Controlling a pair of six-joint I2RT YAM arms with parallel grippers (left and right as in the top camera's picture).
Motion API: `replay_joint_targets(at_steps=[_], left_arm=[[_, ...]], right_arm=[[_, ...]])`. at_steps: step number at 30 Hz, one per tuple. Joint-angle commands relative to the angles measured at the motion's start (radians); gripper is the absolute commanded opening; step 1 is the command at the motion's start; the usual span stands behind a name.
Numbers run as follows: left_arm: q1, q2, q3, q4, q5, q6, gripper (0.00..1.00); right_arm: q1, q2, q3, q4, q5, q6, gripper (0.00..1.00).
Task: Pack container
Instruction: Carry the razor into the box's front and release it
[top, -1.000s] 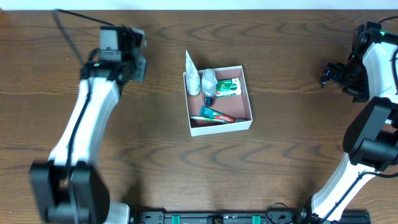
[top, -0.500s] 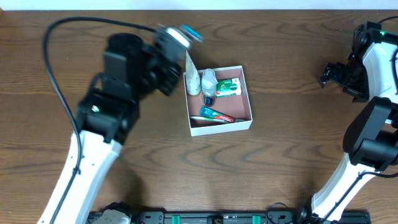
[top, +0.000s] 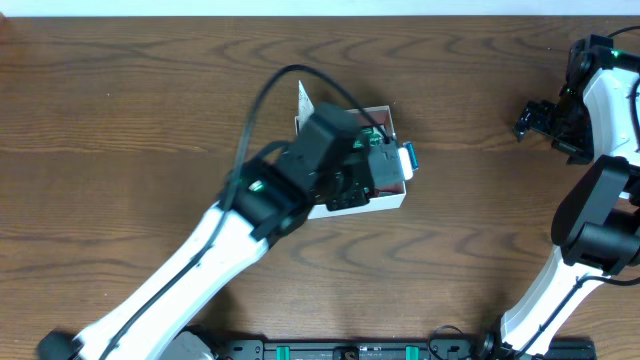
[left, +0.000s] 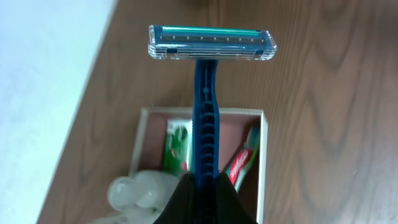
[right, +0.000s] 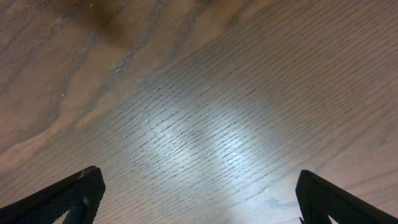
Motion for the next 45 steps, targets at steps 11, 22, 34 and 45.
replay_joint_targets(at_steps=[11,22,34,45], left_arm=[[0.000,0.338,0.011,-0.005,-0.272,0.063,0.06],[0.000,0.371,0.010,-0.005,-0.300,0.063,0.37],[-0.073,0.238,0.011,-0.004,-0.299,0.062,0.51],[-0.295,-0.093,0.011,-0.016,-0.315,0.059,0.54]], right_arm=[[-0.003,0.000,0.003,-0.001,0.010,0.011,0.99],[-0.003,0.000,0.003,-0.001,0.010,0.011,0.99],[-0.003,0.000,0.003,-0.001,0.010,0.011,0.99],[-0.003,0.000,0.003,-0.001,0.010,0.011,0.99]])
